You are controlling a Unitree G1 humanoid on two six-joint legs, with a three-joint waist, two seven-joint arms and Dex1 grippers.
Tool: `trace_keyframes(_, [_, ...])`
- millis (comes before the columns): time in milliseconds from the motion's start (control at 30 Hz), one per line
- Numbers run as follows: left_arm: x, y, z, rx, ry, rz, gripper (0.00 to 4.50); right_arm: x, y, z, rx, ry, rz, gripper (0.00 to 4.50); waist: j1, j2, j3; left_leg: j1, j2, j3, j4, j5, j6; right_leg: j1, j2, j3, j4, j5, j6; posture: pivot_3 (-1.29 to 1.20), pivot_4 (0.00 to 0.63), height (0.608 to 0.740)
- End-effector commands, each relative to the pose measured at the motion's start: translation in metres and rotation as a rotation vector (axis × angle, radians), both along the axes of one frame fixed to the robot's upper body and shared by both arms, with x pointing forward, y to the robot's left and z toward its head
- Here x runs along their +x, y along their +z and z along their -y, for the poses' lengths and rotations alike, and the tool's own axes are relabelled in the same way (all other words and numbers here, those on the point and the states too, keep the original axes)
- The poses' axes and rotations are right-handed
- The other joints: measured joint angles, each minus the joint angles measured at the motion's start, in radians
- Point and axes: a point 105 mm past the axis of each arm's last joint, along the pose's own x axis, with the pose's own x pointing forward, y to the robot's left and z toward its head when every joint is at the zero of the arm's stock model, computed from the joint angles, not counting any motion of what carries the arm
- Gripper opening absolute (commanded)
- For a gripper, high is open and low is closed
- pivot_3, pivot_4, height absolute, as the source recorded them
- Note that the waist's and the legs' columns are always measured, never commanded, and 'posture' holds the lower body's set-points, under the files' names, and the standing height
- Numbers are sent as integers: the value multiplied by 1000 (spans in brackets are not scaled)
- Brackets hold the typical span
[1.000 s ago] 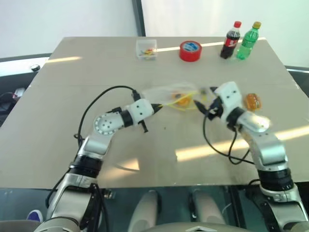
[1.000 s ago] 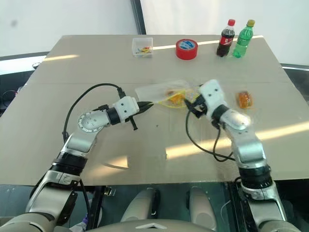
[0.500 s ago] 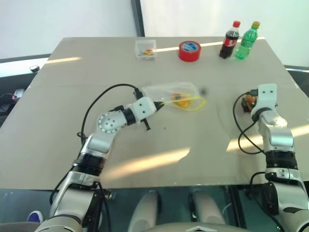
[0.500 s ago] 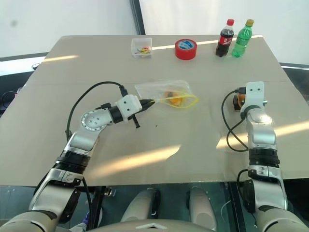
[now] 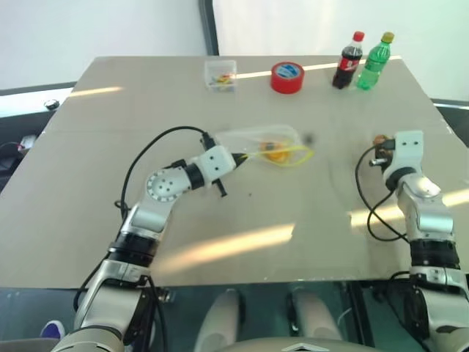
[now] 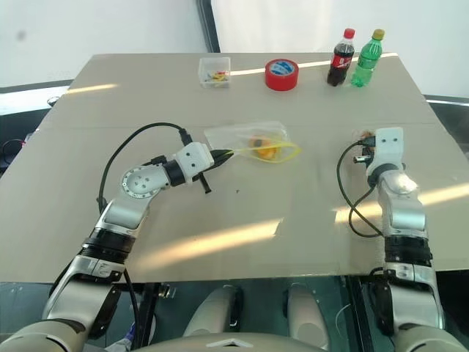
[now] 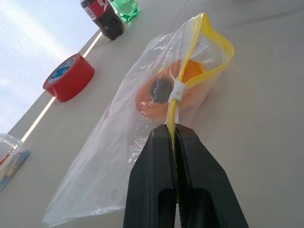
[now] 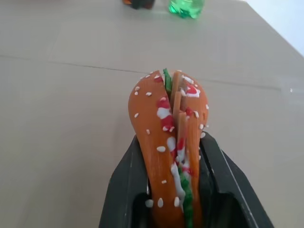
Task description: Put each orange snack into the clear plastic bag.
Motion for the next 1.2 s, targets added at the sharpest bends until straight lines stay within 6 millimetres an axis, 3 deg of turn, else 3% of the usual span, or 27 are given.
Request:
trace_keyframes(33, [0, 20, 2, -30, -1, 62, 0, -27, 18, -71, 13, 312, 15, 770, -3, 0, 0, 0, 1, 0, 0, 0, 0, 0, 1, 0, 0, 0, 0, 0, 150, 740])
trace_keyframes(167, [-1, 22, 5, -35, -10, 62, 0, -48, 17, -119, 40, 467, -18, 770, 1, 0, 0, 1, 1, 0, 1, 0, 0, 0, 1, 0, 1, 0, 0, 0, 150, 740])
trace_keyframes(267, [-4, 22, 7, -34, -19, 64, 0, -47, 12, -139, 77, 475, -45, 770, 5, 0, 0, 1, 1, -2, 2, 0, 0, 2, 1, -1, 1, 0, 0, 0, 150, 740])
trace_keyframes(500, [-19, 20, 17, -15, -95, 76, 0, -32, 2, -153, 109, 467, -84, 770, 3, 0, 0, 0, 0, -2, 1, 0, 0, 1, 0, -2, -1, 0, 0, 0, 150, 740])
trace_keyframes(800, [-41, 2, 16, 112, -189, 79, 0, 1, 6, -169, 233, 430, -63, 770, 0, 0, 0, 1, 0, -2, 0, 0, 0, 1, 0, -1, 0, 0, 0, 0, 150, 740])
trace_keyframes(900, [-41, 2, 15, 112, -182, 79, 0, 1, 4, -182, 206, 503, -54, 770, 2, 0, 0, 1, 0, -2, 0, 0, 0, 1, 0, -1, -1, 0, 0, 0, 150, 740])
trace_keyframes(1167, [-39, 4, 14, 88, -151, 81, 0, 17, -11, -188, 77, 527, -32, 770, -2, 0, 0, 1, 0, -2, 0, 0, 0, 1, 1, -1, 0, 0, 0, 0, 150, 740])
trace_keyframes(1200, [-38, 4, 13, 84, -144, 80, 0, 16, -12, -189, 73, 547, -31, 1402, -2, 0, 0, 1, 0, -2, 0, 0, 0, 1, 1, -1, 0, 0, 0, 0, 150, 740])
